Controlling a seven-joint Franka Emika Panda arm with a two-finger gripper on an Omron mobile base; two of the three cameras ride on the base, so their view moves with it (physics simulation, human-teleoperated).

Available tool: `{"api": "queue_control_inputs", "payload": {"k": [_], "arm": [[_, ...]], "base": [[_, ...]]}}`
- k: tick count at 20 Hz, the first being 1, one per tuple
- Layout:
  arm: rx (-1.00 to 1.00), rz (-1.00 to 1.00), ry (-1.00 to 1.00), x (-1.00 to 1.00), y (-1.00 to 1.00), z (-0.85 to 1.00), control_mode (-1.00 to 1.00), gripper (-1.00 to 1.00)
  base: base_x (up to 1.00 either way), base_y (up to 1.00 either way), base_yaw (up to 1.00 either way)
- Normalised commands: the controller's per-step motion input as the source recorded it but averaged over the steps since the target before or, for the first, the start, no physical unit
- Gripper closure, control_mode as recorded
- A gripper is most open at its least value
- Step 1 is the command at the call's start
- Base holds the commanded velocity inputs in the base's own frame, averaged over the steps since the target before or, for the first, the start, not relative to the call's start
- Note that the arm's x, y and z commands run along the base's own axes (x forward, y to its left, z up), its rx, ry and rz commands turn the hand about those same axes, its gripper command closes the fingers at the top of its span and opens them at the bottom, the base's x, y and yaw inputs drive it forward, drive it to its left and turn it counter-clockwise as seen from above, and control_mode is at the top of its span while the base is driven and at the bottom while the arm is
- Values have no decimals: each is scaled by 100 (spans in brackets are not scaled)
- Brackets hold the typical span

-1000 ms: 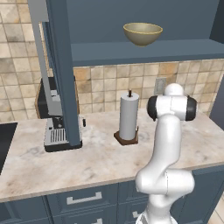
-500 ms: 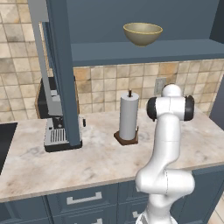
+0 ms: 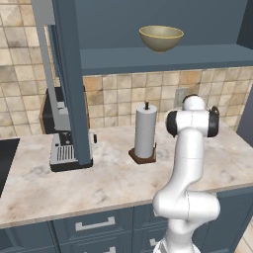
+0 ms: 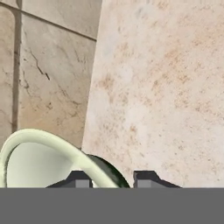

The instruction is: Pick up the bowls on the counter and stack them on top of one another in the open cabinet. Place the smaller bowl on top of the larger bowl.

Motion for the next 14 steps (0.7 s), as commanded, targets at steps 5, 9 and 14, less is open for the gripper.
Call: {"api": "queue_control_inputs", "payload": {"k": [5,9,14], "arm": [[3,0,-2,-42,-1,5,-100,100],[2,0,-6,-62,-4,18,-100,100],[6,0,-1,-62,-10,35,-100,100]], "base": [[0,0,0],[0,0,0],[0,0,0]]}}
